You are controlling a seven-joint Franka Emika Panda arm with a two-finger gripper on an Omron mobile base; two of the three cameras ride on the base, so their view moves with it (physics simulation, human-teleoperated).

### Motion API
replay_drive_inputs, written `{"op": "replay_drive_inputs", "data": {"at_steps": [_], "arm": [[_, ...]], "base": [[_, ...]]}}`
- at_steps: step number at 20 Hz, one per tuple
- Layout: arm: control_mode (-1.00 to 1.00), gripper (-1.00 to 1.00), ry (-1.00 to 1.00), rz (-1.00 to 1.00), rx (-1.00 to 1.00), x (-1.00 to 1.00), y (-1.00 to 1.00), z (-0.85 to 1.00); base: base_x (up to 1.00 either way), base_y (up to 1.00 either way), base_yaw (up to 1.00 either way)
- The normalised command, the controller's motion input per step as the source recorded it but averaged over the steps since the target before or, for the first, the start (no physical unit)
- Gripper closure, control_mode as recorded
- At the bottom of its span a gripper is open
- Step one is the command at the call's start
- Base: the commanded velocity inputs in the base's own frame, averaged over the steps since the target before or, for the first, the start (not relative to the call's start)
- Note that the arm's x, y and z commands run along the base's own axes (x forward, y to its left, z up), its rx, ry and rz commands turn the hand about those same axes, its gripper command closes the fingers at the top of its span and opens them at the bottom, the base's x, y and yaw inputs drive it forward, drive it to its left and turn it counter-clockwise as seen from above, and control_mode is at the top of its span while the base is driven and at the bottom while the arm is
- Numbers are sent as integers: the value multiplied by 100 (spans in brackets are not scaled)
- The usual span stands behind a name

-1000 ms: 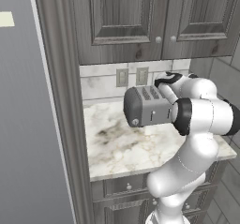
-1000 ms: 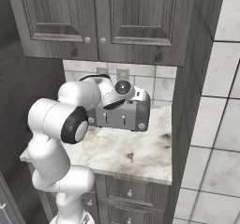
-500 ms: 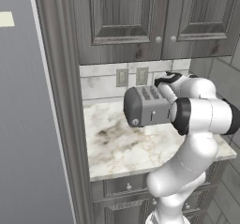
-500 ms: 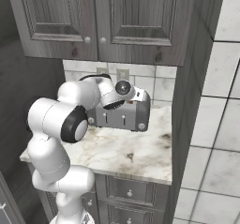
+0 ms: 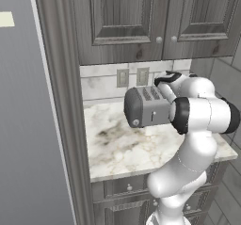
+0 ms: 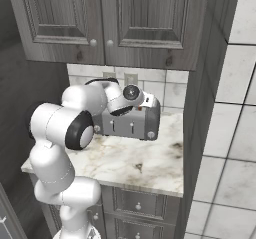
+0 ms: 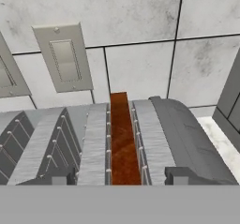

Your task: Start the toaster. Once the lever pops up, take the bread to the plate on the dining counter.

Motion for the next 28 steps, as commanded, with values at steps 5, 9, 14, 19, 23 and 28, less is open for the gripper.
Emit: {"op": "replay_drive_inputs", "data": {"at_steps": [5, 9, 14, 19, 23, 28], "arm": [[-100, 100, 0, 0, 0, 0, 0, 0], [-100, 100, 0, 0, 0, 0, 0, 0], [-100, 100, 0, 0, 0, 0, 0, 0], [-100, 100, 0, 0, 0, 0, 0, 0], [-100, 100, 0, 0, 0, 0, 0, 0], [-100, 100, 0, 0, 0, 0, 0, 0]], "base": [[0, 0, 0], [0, 0, 0], [0, 0, 0], [0, 0, 0], [0, 0, 0], [0, 0, 0]]}}
